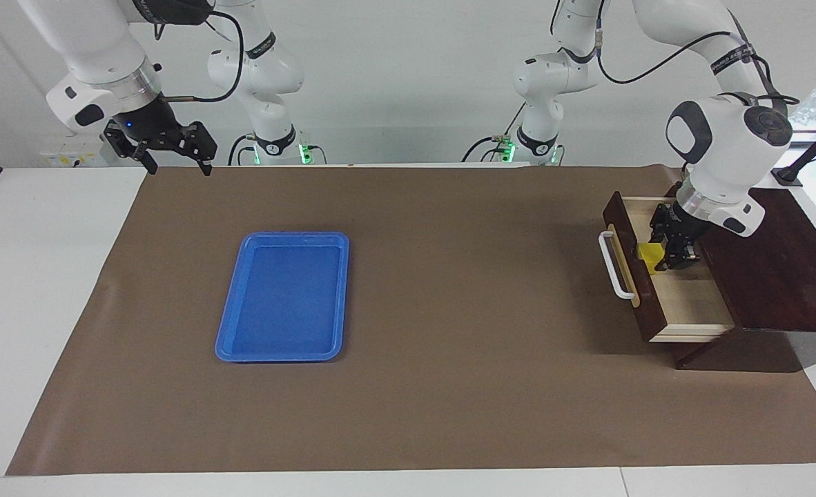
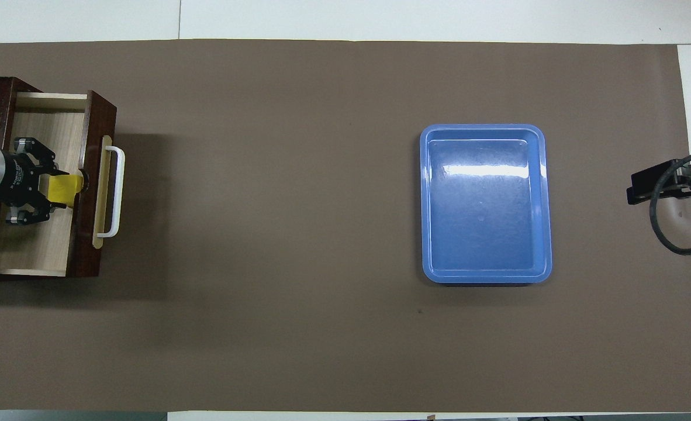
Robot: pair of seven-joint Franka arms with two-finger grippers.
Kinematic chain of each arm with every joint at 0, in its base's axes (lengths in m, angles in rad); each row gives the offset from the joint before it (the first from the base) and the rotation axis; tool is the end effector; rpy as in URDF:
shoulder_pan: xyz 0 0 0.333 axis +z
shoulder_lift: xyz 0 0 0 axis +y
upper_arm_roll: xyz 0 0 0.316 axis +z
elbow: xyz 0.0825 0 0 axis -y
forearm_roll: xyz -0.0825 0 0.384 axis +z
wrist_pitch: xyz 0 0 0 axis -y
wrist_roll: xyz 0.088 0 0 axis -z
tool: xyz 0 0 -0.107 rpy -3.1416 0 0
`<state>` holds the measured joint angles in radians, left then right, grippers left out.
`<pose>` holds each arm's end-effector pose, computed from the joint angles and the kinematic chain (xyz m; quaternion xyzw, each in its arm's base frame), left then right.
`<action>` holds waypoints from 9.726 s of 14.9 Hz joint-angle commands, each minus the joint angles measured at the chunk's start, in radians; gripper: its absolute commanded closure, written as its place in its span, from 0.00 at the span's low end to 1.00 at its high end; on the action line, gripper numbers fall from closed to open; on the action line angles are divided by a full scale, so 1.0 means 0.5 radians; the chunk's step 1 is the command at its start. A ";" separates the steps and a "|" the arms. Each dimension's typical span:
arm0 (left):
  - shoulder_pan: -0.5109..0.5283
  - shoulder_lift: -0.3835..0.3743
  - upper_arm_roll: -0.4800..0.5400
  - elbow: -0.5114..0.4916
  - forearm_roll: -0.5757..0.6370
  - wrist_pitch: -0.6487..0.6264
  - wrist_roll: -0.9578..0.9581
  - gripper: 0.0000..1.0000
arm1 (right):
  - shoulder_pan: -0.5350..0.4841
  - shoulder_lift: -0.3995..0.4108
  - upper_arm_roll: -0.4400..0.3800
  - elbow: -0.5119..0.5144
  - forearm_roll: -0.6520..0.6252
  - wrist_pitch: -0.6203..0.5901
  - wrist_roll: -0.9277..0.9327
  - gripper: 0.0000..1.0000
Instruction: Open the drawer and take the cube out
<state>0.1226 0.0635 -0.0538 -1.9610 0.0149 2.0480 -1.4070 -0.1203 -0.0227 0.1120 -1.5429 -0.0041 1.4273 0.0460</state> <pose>0.5727 0.0407 0.4441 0.7420 0.6703 0.0123 0.0034 0.5324 -0.0041 0.6378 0.9985 -0.0274 -0.0464 0.0042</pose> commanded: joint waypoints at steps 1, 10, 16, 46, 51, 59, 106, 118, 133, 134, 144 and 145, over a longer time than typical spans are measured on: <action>-0.018 -0.047 0.006 -0.039 0.004 0.040 -0.024 1.00 | -0.023 -0.028 0.006 -0.040 0.008 0.017 -0.058 0.00; -0.235 0.219 0.006 0.872 0.025 -0.678 -0.060 1.00 | 0.124 -0.099 0.040 -0.304 0.327 0.102 0.907 0.00; -0.683 0.220 0.000 0.888 0.084 -0.645 -0.686 1.00 | 0.262 -0.090 0.040 -0.494 0.750 0.299 1.768 0.00; -1.110 0.229 -0.003 0.701 0.071 -0.519 -1.404 1.00 | 1.161 0.972 0.034 0.002 1.883 1.588 3.013 0.00; -1.113 0.229 -0.003 0.701 0.071 -0.537 -1.401 1.00 | 1.204 0.990 0.034 0.039 1.877 1.612 3.016 0.00; -1.117 0.229 -0.003 0.701 0.075 -0.549 -1.401 1.00 | 1.226 1.045 0.012 0.076 1.871 1.711 3.028 0.00; -0.267 -0.001 0.006 0.050 0.124 -0.059 -0.101 0.00 | 0.431 0.488 -0.006 -0.760 1.665 1.321 2.388 1.00; 0.163 0.017 0.006 0.059 0.197 0.132 0.381 0.00 | 0.139 0.257 -0.006 -1.510 1.855 1.554 1.586 1.00; -0.098 -0.007 -0.040 0.569 0.007 -0.552 1.076 0.00 | 0.188 0.239 -0.003 -1.721 1.993 1.673 1.463 1.00; -0.101 -0.038 -0.043 0.569 0.004 -0.586 1.229 0.00 | 0.191 0.239 0.000 -1.737 1.996 1.695 1.463 1.00; -0.098 -0.247 -0.033 0.437 -0.027 -0.712 2.470 0.00 | 0.253 0.239 -0.003 -1.771 2.030 1.762 1.479 0.26; -0.101 -0.241 -0.040 0.455 -0.069 -0.715 2.434 0.00 | 0.256 0.239 -0.003 -1.774 2.030 1.769 1.482 0.15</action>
<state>0.0799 -0.0366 -0.0764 -1.7116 0.0125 1.6879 -0.2111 0.0002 0.1264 0.1071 -2.3976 0.9678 2.2744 0.8147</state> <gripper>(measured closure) 0.000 0.436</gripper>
